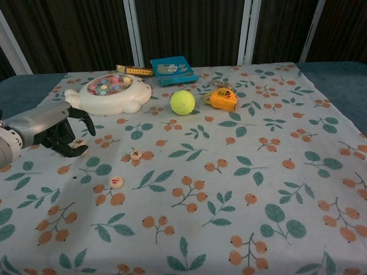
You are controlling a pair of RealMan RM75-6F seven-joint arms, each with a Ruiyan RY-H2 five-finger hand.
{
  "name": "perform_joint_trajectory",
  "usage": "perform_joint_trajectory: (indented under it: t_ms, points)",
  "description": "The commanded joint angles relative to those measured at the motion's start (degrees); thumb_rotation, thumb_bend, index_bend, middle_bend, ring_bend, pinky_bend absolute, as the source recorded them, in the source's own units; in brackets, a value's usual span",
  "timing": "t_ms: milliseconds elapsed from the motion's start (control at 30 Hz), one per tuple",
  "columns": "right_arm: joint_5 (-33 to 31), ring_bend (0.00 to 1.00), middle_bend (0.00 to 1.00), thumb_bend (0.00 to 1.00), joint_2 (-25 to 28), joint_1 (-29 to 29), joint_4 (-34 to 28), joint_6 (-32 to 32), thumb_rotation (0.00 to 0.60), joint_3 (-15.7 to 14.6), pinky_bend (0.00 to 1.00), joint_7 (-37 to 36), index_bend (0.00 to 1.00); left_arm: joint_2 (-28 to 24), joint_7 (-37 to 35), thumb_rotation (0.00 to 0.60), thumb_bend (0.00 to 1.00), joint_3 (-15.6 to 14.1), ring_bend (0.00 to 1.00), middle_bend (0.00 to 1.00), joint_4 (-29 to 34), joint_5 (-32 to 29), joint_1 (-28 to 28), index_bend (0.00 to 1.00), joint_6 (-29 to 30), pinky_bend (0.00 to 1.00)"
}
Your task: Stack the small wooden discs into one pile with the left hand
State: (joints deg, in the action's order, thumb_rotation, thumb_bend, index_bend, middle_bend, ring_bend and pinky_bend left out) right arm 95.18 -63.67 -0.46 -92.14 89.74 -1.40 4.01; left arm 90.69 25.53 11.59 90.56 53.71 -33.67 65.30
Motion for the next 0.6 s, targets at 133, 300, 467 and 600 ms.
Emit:
perform_joint_trajectory:
  t_ms: [133, 300, 467, 600]
  points:
    - [0.72, 0.00, 0.00, 0.20, -0.20, 0.11, -0.16, -0.43, 0.600, -0.52, 0.04, 0.66, 0.00, -1.25, -3.90, 0.600, 0.39, -5.38, 1.00, 1.00, 5.26, 6.86, 3.69, 0.40, 2.05, 1.00]
    - [1.02, 0.00, 0.00, 0.21, -0.03, 0.06, -0.19, -0.32, 0.600, -0.71, 0.04, 0.45, 0.00, 2.56, -2.73, 0.600, 0.39, -6.53, 1.00, 1.00, 2.86, 6.51, 3.79, 0.40, 1.56, 1.00]
    - [0.98, 0.00, 0.00, 0.20, 0.26, 0.05, -0.11, -0.17, 0.600, -0.66, 0.04, -0.28, 0.00, 6.02, -1.24, 0.600, 0.39, -7.06, 1.00, 1.00, -0.13, 6.71, 3.73, 0.39, 1.64, 1.00]
    - [0.97, 0.00, 0.00, 0.20, 0.33, 0.05, -0.05, -0.07, 0.600, -0.62, 0.04, -0.48, 0.00, 7.07, -0.67, 0.600, 0.39, -7.12, 1.00, 1.00, -1.16, 6.67, 3.70, 0.38, 1.57, 1.00]
